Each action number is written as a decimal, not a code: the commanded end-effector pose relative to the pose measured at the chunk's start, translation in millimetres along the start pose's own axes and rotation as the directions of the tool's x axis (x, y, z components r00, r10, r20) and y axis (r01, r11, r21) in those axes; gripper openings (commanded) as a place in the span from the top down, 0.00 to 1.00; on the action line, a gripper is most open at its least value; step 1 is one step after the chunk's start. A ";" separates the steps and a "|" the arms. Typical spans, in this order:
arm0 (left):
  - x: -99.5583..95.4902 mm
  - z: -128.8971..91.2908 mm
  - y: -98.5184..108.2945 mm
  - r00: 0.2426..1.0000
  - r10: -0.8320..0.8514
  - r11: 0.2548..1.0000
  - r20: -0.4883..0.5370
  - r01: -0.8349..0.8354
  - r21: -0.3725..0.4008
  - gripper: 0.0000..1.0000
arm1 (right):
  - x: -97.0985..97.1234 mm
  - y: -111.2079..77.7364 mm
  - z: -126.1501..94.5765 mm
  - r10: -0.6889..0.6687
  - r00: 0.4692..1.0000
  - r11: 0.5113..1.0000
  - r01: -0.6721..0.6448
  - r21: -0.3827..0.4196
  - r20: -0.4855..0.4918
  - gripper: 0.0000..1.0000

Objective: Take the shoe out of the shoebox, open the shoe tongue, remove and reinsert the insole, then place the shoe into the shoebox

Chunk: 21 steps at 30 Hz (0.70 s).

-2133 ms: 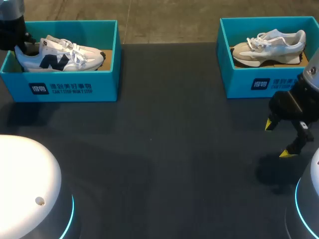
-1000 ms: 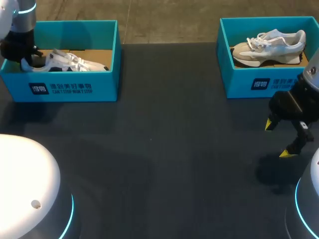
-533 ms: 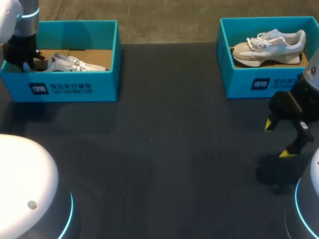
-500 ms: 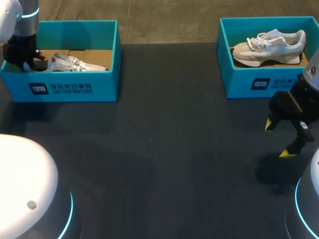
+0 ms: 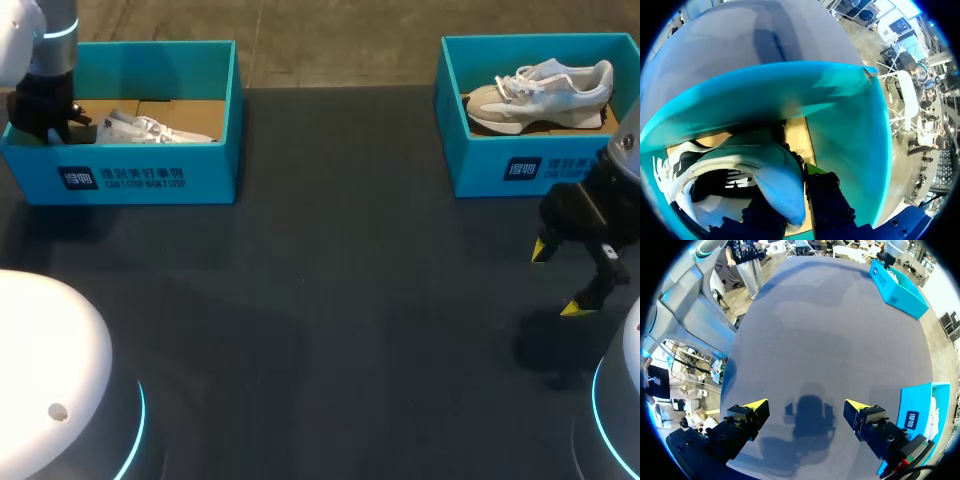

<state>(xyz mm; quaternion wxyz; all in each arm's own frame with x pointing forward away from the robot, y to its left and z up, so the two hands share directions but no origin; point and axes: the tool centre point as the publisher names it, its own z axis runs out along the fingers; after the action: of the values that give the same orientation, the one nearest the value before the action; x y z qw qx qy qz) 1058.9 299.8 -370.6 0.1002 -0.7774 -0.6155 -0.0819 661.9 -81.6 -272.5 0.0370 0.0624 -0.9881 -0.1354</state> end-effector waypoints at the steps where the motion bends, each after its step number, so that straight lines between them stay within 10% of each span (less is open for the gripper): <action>1: 1.1 1.7 -0.5 1.000 0.014 1.000 0.014 -0.014 0.000 1.00 | -0.6 0.6 0.9 0.001 1.000 1.000 -0.001 0.004 -0.001 0.00; 21: -0.4 -0.5 -5.2 0.998 0.053 0.998 0.019 -0.053 -0.017 1.00 | -0.6 0.6 0.9 0.001 1.000 1.000 -0.001 0.004 -0.001 0.00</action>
<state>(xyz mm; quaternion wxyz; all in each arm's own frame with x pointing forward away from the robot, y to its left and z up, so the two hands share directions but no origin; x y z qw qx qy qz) 1057.6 303.7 -369.3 0.0893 -0.7949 -0.5958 -0.0720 661.9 -81.6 -272.5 0.0370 0.0624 -0.9881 -0.1354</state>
